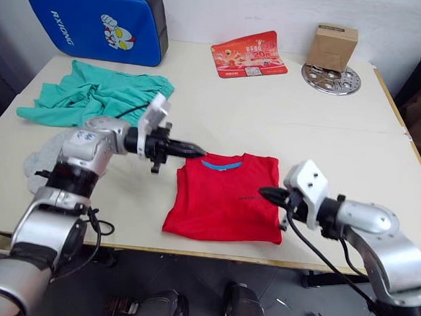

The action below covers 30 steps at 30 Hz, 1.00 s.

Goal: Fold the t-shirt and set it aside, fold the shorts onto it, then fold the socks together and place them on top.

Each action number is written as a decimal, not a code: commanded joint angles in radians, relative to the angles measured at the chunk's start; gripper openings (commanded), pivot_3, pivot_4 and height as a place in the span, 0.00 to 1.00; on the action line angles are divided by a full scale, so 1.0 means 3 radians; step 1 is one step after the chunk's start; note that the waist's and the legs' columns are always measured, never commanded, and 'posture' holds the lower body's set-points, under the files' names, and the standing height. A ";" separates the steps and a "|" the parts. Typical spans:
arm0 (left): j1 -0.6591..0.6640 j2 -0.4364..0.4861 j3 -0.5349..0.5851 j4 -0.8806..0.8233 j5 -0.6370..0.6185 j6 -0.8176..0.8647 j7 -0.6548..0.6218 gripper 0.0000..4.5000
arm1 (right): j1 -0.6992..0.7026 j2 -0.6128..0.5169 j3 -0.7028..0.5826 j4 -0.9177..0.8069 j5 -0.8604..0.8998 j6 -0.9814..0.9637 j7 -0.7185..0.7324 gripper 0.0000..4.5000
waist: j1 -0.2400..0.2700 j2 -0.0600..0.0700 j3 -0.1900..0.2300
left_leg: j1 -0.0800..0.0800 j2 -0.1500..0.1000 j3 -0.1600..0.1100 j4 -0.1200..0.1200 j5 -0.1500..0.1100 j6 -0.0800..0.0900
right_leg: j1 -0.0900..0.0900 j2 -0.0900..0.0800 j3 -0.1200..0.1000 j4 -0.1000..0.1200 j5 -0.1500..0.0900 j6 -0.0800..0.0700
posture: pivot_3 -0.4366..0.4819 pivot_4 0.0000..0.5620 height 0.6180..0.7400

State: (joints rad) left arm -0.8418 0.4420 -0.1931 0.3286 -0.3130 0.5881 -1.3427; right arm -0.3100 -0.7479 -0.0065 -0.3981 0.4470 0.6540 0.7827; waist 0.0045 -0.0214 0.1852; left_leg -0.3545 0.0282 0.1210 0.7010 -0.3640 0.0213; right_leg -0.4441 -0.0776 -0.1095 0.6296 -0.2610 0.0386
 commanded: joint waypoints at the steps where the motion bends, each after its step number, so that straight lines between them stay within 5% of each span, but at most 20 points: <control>1: 0.0152 -0.0035 -0.0295 -0.0107 0.0291 -0.0229 0.0170 0.00 | -0.0227 0.0140 0.0337 0.0372 -0.0322 -0.0079 -0.0102 0.00 | 0.0003 0.0000 0.0000 | -0.0001 0.0000 0.0000 0.0001 0.0000 0.0001 | 0.0000 0.0000 0.0000 -0.0001 0.0000 0.0000 | 0.48 0.27 1.00; 11: 0.0348 0.0111 -0.0245 0.0377 0.0549 -0.0666 0.0442 0.00 | -0.0772 0.0378 0.0268 0.1866 -0.1032 -0.0287 -0.0745 0.00 | -0.0017 0.0001 0.0000 | -0.0002 0.0001 0.0004 0.0000 0.0001 0.0002 | -0.0003 -0.0004 0.0000 0.0003 0.0000 0.0000 | 0.48 0.27 1.00; 18: 0.0429 0.0412 0.0249 -0.0378 -0.0040 -0.0047 0.0263 0.00 | -0.0409 0.0048 -0.0591 0.0805 0.0079 0.0707 -0.0109 0.00 | -0.0018 0.0006 0.0003 | -0.0006 0.0003 -0.0001 -0.0001 0.0001 0.0002 | -0.0005 -0.0003 -0.0001 0.0004 0.0000 0.0000 | 0.48 0.27 1.00; 20: 0.0423 0.0520 0.0348 -0.0581 -0.0163 0.0094 0.0241 0.00 | -0.0211 -0.0136 -0.0823 0.0507 0.0489 0.1257 0.0040 0.08 | -0.0011 0.0007 0.0003 | -0.0007 0.0004 -0.0004 -0.0002 0.0001 0.0002 | -0.0005 -0.0003 -0.0002 0.0002 0.0000 0.0000 | 0.48 0.27 1.00; 23: 0.0440 0.0623 0.0434 -0.0770 -0.0259 0.0032 0.0181 0.13 | 0.0069 -0.0320 -0.1035 0.0231 0.0959 0.1821 0.0191 0.28 | -0.0006 0.0006 0.0003 | -0.0005 0.0004 -0.0006 -0.0003 0.0000 0.0003 | 0.0000 -0.0005 -0.0003 -0.0001 0.0000 0.0000 | 0.48 0.27 1.00; 30: 0.0453 0.0652 0.0520 -0.0954 -0.0392 -0.0201 0.0141 0.63 | 0.0313 -0.0144 -0.0977 0.0291 0.1287 0.2263 0.0039 0.84 | -0.0018 0.0006 0.0003 | 0.0000 0.0002 -0.0003 -0.0003 -0.0001 0.0003 | 0.0001 -0.0005 0.0000 -0.0004 0.0000 0.0000 | 0.48 0.27 1.00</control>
State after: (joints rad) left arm -0.6997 0.6371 -0.0745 0.0811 -0.3999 0.5510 -1.2973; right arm -0.2096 -0.8013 -0.2880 -0.3109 0.8064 1.3176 0.8106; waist -0.0008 -0.0195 0.1859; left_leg -0.3546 0.0287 0.1202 0.7001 -0.3643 0.0222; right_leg -0.4441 -0.0790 -0.1093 0.6283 -0.2610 0.0386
